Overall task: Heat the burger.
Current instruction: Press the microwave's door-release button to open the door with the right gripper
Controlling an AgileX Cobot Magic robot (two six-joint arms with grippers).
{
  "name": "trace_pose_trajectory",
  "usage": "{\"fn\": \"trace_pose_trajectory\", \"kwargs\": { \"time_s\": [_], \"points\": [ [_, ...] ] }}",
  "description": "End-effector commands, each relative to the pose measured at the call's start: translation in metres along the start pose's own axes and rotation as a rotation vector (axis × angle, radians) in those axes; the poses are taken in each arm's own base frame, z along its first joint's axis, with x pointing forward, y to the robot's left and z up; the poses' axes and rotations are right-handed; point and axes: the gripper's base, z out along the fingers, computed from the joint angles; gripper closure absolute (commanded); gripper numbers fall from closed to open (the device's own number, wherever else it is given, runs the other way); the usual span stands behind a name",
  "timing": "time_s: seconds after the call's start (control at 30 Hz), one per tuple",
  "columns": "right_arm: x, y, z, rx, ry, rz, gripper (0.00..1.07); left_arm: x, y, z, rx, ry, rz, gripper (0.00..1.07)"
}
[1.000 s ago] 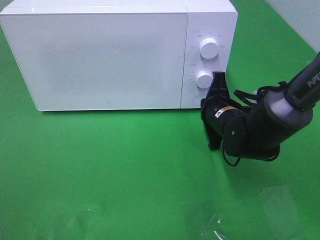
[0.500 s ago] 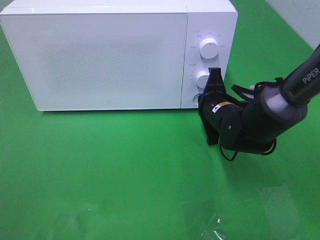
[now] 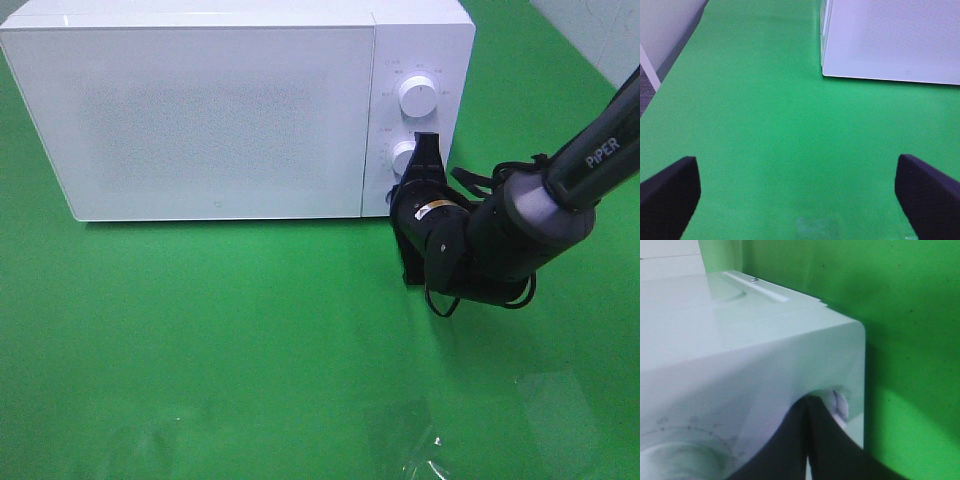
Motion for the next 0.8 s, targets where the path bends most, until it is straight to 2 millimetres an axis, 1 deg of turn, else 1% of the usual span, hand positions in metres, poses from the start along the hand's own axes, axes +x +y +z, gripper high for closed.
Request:
{"fn": "trace_pose_trajectory", "kwargs": {
  "time_s": [0.03,0.23,0.8],
  "points": [
    [-0.0093,0.0602,0.0131,-0.494,-0.126,0.042,1.07,-0.0001,-0.0004,0.0002,0.002,-0.015,-0.004,0.09],
    [-0.0067,0.0614,0.0185,-0.558,-0.132,0.057,1.07,-0.0001,-0.0004,0.0002,0.002,-0.015,-0.004,0.09],
    [-0.0047,0.0636,0.0179,-0.534,-0.120,0.058,1.07,-0.0001,-0.0004,0.0002,0.002,-0.015,-0.004,0.09]
  ]
}}
